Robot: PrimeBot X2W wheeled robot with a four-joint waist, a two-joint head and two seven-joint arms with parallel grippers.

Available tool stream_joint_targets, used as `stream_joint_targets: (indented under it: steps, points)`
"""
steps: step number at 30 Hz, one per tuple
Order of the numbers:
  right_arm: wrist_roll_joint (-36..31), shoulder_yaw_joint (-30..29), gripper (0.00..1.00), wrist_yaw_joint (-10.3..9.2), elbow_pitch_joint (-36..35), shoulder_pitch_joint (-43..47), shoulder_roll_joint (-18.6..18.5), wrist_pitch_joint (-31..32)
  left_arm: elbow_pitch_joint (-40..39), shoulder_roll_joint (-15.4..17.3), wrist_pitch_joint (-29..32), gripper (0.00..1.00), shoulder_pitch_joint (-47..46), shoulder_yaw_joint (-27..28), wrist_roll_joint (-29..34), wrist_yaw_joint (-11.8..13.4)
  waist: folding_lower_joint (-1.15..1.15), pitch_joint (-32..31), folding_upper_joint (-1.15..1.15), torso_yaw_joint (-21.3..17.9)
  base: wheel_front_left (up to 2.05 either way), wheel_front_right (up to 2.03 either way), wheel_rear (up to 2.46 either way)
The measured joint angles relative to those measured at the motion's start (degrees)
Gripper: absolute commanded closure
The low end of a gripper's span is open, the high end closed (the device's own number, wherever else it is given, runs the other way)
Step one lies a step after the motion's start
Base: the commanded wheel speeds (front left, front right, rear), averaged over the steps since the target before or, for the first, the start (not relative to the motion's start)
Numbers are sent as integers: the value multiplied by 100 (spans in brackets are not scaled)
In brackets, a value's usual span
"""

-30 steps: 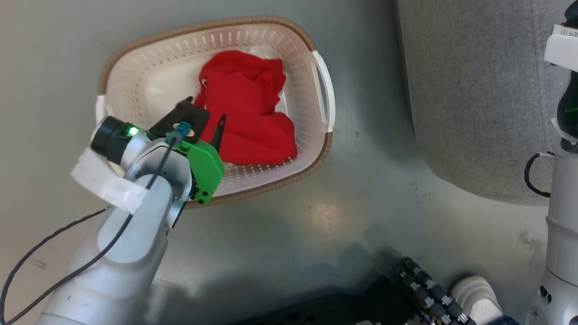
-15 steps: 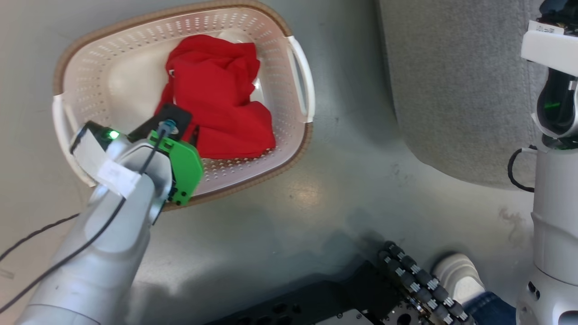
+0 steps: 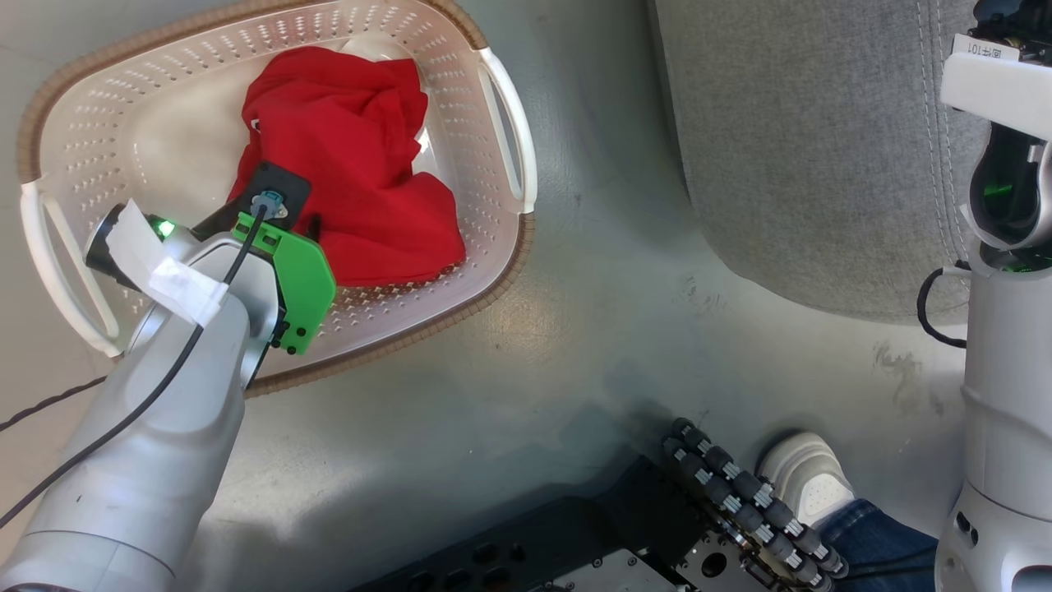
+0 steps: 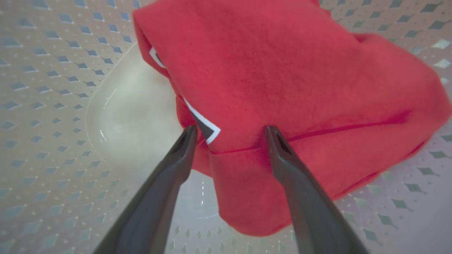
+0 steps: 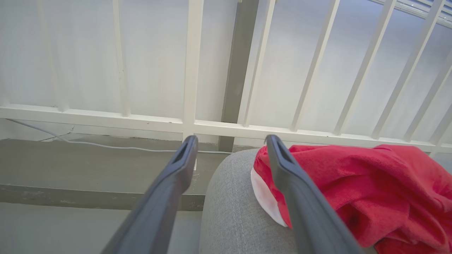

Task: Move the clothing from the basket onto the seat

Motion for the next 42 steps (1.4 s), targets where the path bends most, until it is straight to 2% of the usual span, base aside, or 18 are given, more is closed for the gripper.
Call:
stream_joint_targets:
  steps: [2, 3, 4, 5, 7, 9, 26, 42]
  points:
    - [0, 4, 0, 0, 0, 0, 3, 0, 47, -7, 0, 0, -6, -2, -1, -2, 0, 17, 0, -22, 0, 0, 0]
    - [0, 8, 0, 0, 1, 0, 4, -1, 79, -14, -1, 13, -9, -3, -1, -5, 0, 21, 0, -30, 0, 0, 0]
    - [0, 13, 0, 0, 1, 0, 5, 0, 123, -22, -2, 39, -15, -4, -1, -10, 0, 25, 0, -37, 0, 0, 0]
    - [0, 21, 0, 0, 1, 0, 7, -1, 167, -29, -5, 56, -22, -4, -1, -10, 0, 28, 0, -44, 0, 0, 0]
    - [0, 30, 0, -1, 0, 0, 9, 0, 214, -35, -19, 80, -26, -4, -1, -11, 0, 34, 0, -55, 0, 0, 0]
    - [0, 32, 0, -1, 0, 0, 9, 0, 252, -46, -60, 98, -35, -9, -1, -13, 0, 42, 0, -63, 0, 0, 0]
    - [-107, -82, 0, -21, 131, 3, 11, -1, 353, -393, -894, 100, -138, -37, -120, -131, 0, -164, 0, 183, 0, 0, 0]
    - [-337, -102, 0, 86, 756, 428, -101, -15, -16, -687, -2026, 100, 19, -192, -436, -208, 0, -1126, 0, 713, 0, 0, 0]
